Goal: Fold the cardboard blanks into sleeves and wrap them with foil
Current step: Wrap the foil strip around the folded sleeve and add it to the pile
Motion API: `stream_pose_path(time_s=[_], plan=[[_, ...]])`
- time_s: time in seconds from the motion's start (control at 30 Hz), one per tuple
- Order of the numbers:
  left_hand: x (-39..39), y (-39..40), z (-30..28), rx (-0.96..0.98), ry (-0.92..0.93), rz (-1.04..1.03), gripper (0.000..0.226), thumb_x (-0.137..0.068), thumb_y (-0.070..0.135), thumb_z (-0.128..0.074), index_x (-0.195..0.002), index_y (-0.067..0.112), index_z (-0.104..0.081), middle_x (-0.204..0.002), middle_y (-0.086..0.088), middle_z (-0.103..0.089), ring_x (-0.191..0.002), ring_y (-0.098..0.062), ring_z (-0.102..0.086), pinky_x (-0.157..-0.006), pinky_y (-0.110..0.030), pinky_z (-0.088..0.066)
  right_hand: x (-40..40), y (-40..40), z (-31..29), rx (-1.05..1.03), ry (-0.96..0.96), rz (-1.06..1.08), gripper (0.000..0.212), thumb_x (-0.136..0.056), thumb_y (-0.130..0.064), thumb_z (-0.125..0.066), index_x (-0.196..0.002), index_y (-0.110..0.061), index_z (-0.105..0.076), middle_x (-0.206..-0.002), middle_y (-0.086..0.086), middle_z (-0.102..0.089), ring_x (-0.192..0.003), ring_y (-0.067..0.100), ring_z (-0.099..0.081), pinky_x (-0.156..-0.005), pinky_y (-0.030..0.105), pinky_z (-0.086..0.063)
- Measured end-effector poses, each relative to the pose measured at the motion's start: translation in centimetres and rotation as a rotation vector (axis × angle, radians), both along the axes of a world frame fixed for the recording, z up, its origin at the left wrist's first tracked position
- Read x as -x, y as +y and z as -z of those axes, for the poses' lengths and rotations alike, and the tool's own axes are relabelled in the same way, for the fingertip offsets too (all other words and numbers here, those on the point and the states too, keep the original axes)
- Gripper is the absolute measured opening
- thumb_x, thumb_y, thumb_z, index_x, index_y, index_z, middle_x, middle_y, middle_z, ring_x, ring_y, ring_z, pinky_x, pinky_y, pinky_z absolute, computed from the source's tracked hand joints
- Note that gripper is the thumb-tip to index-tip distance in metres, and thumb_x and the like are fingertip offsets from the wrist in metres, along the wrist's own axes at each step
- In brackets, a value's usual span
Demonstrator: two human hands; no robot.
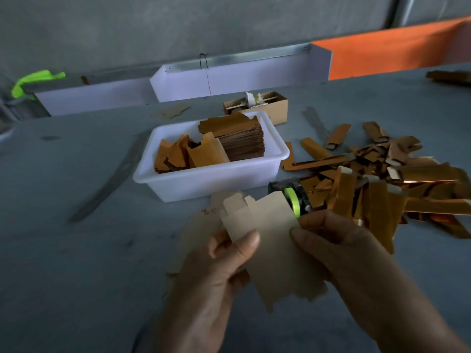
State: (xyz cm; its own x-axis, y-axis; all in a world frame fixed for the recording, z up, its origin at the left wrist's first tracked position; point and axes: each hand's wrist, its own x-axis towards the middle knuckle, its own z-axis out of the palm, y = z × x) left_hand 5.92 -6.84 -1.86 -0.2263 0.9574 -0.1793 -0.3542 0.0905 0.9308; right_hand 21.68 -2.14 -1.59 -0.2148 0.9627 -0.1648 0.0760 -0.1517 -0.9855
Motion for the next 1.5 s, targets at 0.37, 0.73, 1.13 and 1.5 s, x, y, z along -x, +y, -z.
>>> stream_pose_path(time_s=[0.37, 0.73, 1.13, 1.5], plan=[[-2.0, 0.5, 1.6, -0.011, 0.185, -0.154, 0.028, -0.066, 0.015, -0.079, -0.093, 0.023, -0.075, -0.086, -0.006, -0.076, -0.082, -0.022, -0.072, -0.069, -0.035, -0.055, 0.4, -0.9, 0.3, -0.289, -0.254, 0.026, 0.009, -0.078, -0.032, -0.063, -0.069, -0.031, -0.061, -0.067, -0.012, -0.059, -0.069, 0.003, -0.055, -0.061, 0.02, -0.047], [-1.9, 0.0, 0.6, -0.047, 0.237, -0.059, 0.013, -0.075, 0.026, -0.073, -0.079, 0.014, -0.074, -0.076, -0.016, -0.071, -0.064, -0.027, -0.066, -0.056, -0.034, -0.052, 1.8, -2.2, 0.1, -0.555, -0.225, -0.101, 0.019, -0.08, -0.049, -0.048, -0.086, -0.032, -0.056, -0.07, -0.013, -0.067, -0.06, -0.001, -0.065, -0.054, 0.014, -0.052], [-1.0, -0.6, 0.4, -0.045, 0.337, 0.225, 0.016, -0.076, 0.035, -0.071, -0.09, 0.03, -0.075, -0.084, -0.003, -0.075, -0.08, -0.017, -0.072, -0.07, -0.029, -0.053, 0.9, -1.5, -0.4, -0.324, -0.295, 0.031, 0.031, -0.062, -0.06, -0.055, -0.075, -0.033, -0.061, -0.07, -0.007, -0.062, -0.069, 0.006, -0.061, -0.056, 0.019, -0.05], [-2.1, -0.5, 1.1, -0.098, 0.698, -0.192, 0.02, -0.073, 0.021, -0.079, -0.078, 0.039, -0.073, -0.069, 0.013, -0.07, -0.067, 0.004, -0.064, -0.056, -0.007, -0.045, 1.3, -1.5, 0.3, -0.224, -0.158, 0.081, 0.02, -0.067, -0.047, -0.058, -0.079, -0.033, -0.064, -0.072, 0.01, -0.066, -0.072, 0.029, -0.065, -0.07, 0.051, -0.055]])
